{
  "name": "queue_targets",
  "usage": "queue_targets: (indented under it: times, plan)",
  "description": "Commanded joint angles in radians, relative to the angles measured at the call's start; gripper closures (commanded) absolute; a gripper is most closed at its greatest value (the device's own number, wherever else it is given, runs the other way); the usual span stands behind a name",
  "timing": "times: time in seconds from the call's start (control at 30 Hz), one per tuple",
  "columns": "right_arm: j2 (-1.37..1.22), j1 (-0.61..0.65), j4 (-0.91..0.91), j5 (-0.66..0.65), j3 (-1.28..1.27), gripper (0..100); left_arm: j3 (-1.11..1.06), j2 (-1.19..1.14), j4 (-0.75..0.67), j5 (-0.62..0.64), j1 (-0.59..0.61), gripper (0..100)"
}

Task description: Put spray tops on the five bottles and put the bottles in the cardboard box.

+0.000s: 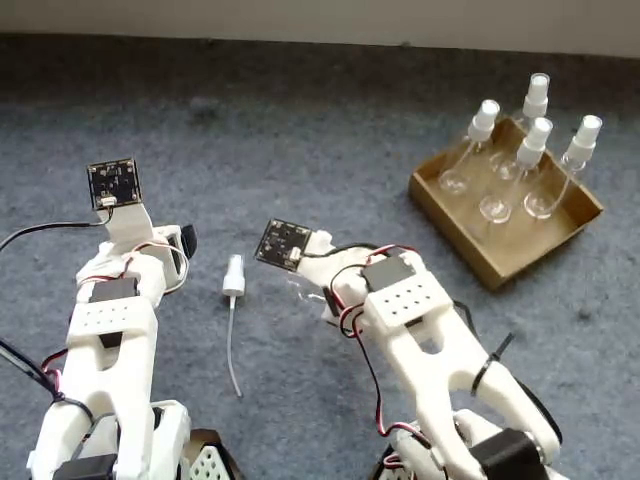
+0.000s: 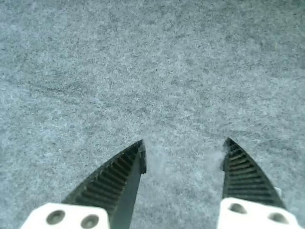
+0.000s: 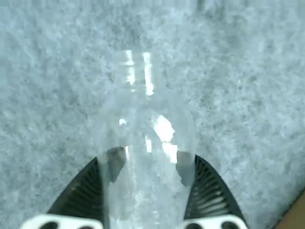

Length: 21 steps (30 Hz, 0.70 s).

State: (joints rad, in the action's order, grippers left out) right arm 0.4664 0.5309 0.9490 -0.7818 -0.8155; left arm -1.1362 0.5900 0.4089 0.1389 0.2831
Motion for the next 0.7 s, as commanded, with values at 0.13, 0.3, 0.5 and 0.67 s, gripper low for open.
queue_targets:
  times: [0.13,0.3,0.5,0.67]
  plan:
    - [0.262,-0.021,0.031,0.041,-0.008,99.1,0.002,0.030,-0.021,-0.012,0.004,76]
    - [0.403,-0.027,0.024,0.196,-0.081,99.1,0.002,0.030,-0.021,-0.012,0.004,76]
    - [0.501,-0.041,0.024,0.476,-0.097,99.1,0.002,0.030,-0.021,-0.015,-0.019,76]
    - [0.515,-0.041,0.024,0.684,-0.097,99.1,0.002,0.030,-0.020,-0.015,-0.022,76]
